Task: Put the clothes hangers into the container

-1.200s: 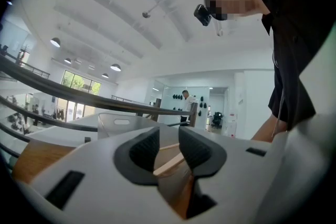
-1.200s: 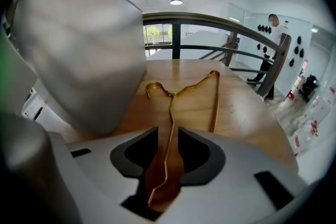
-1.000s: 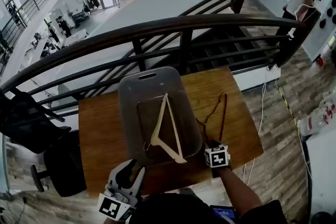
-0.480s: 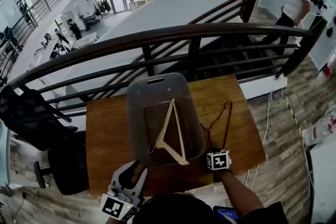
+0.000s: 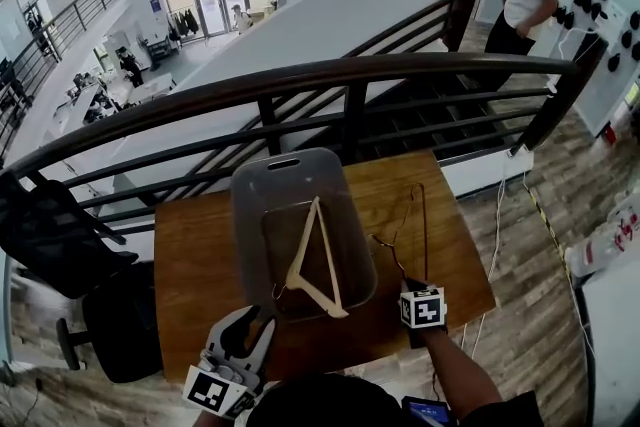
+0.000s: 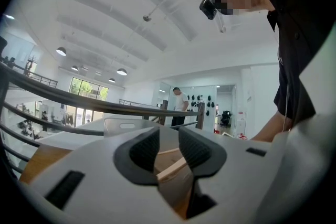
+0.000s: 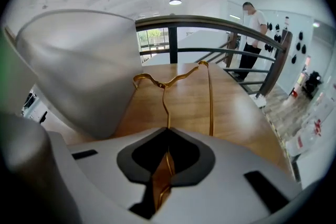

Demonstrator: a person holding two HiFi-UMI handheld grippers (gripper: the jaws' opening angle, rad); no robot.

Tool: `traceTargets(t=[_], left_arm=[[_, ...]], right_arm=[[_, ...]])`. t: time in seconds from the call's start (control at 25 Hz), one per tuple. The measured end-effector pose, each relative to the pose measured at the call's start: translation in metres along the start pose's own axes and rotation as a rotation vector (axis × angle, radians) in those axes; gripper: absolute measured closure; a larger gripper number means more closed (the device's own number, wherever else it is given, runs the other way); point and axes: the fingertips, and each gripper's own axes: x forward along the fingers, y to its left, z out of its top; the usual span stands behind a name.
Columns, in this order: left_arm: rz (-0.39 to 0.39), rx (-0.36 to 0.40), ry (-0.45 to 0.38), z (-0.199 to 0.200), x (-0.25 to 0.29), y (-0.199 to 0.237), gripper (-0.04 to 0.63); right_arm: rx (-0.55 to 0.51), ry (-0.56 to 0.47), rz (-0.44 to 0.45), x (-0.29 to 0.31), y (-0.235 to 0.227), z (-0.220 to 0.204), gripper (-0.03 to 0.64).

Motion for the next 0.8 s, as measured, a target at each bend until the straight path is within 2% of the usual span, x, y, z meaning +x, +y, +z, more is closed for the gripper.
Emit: traceTargets(t=[0.24, 0.4, 0.6, 0.68, 0.8], left_arm=[[-0.044, 0.013, -0.023, 0.01, 0.015, -0.004, 0.476], [-0.04, 0.026, -0.029, 0.016, 0.02, 0.003, 0.476], [-0.046, 0.042, -0.056, 0.028, 0.026, 0.005, 0.477], [-0.047, 0.041, -0.076, 0.034, 0.027, 0.005, 0.477], [-0.031, 0.034, -0.057, 0.03, 0.021, 0.01, 0.477]], right_arm=[[-0.058, -0.156, -0.023, -0.048, -0.017, 0.055, 0.609], [-0.079, -0.261, 0.019, -0.089, -0.012, 0.106, 0.607], [-0.187, -0.35, 0.094, -0.133, 0.021, 0.157, 0.607], [-0.255, -0.367, 0.129, -0.145, 0.041, 0.17, 0.607], [-0.363, -0.362, 0.182, -0.155, 0.077, 0.177, 0.607]])
